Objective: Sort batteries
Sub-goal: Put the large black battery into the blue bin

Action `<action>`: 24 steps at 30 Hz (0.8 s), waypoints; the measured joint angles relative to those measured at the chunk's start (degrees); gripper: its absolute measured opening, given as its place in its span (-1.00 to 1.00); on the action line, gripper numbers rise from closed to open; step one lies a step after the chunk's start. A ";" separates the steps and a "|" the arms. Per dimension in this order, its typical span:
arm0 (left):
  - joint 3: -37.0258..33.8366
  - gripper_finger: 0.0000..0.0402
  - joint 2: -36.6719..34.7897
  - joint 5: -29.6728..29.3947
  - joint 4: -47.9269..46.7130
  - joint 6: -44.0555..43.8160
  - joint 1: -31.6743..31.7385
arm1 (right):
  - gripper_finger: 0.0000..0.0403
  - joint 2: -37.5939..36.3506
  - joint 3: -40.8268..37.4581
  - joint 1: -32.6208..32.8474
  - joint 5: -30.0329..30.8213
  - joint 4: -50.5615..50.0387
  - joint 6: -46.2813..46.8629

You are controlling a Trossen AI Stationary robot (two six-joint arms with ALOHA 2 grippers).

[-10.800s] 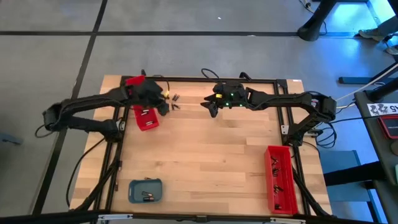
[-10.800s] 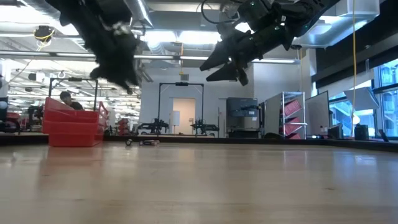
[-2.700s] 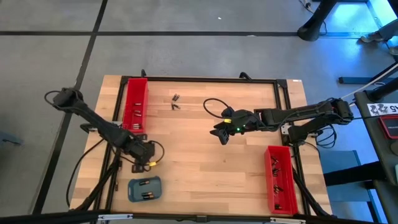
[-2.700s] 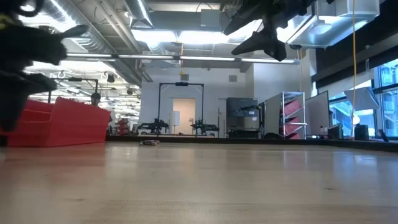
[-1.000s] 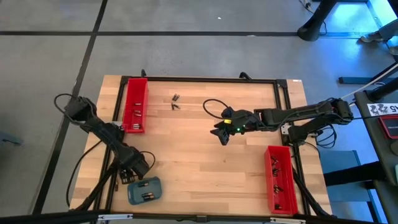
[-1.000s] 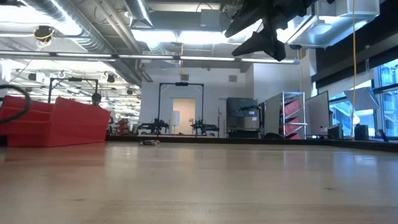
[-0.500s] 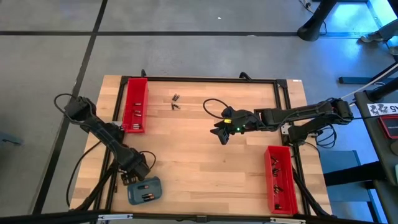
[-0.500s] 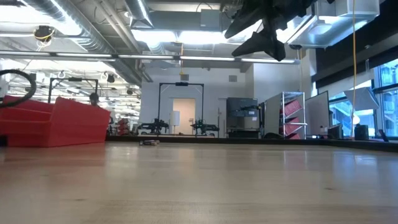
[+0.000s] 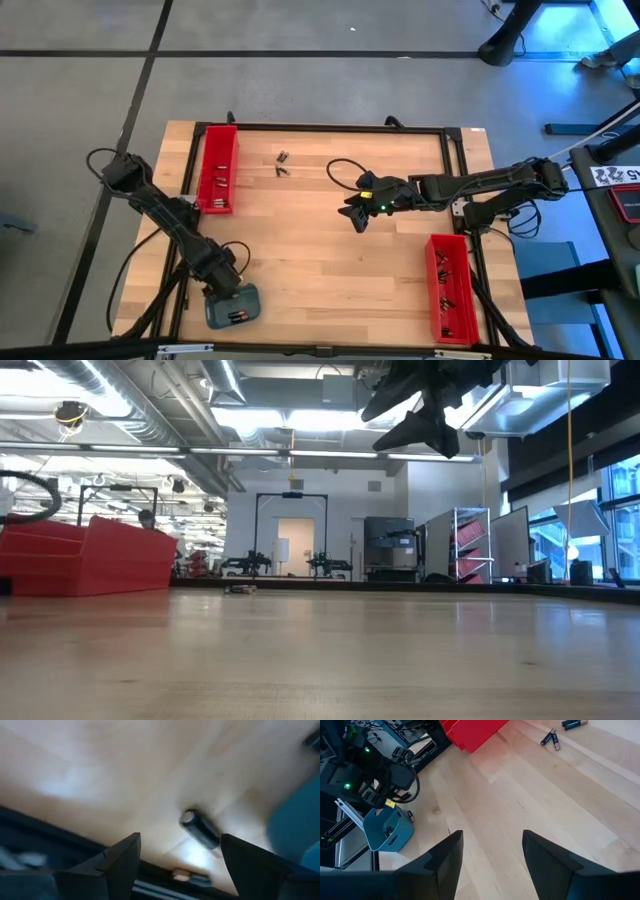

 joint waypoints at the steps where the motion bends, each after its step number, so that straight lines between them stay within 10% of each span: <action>1: -0.50 0.32 0.00 0.47 1.45 -1.05 0.00 | 0.02 0.00 0.00 0.00 0.00 0.00 -0.01; 11: -4.68 0.07 -0.16 1.57 6.37 -5.16 0.04 | 0.02 0.00 0.00 0.04 -0.02 0.00 0.00; 24: -6.85 -0.78 -0.26 2.15 5.48 -3.51 0.13 | 0.02 0.00 0.00 0.04 -1.01 -0.03 -0.02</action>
